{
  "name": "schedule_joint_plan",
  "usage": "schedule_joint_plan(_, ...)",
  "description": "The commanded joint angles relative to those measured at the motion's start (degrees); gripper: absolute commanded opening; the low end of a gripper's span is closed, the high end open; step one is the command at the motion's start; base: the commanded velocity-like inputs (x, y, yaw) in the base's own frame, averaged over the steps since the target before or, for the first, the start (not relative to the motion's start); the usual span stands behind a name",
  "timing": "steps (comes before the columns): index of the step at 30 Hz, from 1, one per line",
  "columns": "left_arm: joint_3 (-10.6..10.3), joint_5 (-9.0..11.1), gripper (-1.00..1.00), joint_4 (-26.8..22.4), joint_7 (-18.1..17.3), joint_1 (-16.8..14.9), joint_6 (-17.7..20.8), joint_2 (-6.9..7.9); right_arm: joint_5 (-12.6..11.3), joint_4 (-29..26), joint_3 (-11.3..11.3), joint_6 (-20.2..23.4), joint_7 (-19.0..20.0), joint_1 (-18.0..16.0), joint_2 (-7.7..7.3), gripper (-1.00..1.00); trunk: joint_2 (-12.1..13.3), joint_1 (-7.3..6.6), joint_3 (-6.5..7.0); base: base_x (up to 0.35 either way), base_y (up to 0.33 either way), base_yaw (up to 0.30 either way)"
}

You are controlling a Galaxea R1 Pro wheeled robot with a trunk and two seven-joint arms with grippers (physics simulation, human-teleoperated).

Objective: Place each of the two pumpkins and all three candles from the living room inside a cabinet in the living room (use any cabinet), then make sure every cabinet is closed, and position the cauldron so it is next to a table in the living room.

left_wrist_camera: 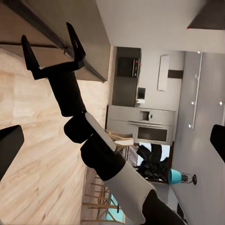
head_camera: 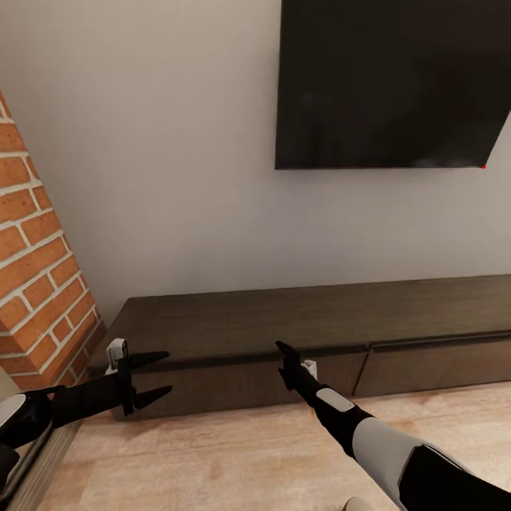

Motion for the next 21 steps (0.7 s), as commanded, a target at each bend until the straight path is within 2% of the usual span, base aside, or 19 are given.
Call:
schedule_joint_plan(1, -0.1, 0.6, 1.00, 0.0, 0.5, 0.0, 0.0, 0.04, -0.7, 0.1, 0.4, 0.3, 0.3, -0.1, 0.01, 1.00, 0.0, 0.01, -0.05, 0.182, 0.048, 0.000)
schedule_joint_plan(18, 0.1, 0.6, 1.00, -0.9, 0.5, 0.0, 0.0, 0.06, -0.9, 0.1, 0.4, 0.4, -0.2, -0.1, 0.01, 1.00, 0.0, 0.01, -0.05, 0.035, 0.005, 0.000)
schedule_joint_plan(21, 0.1, 0.6, 1.00, -1.0, 0.5, 0.0, 0.0, 0.06, -0.9, 0.1, 0.4, 0.3, -0.2, -0.1, 0.01, 1.00, -1.2, 0.67, -0.59, 0.000, 0.000, 0.000)
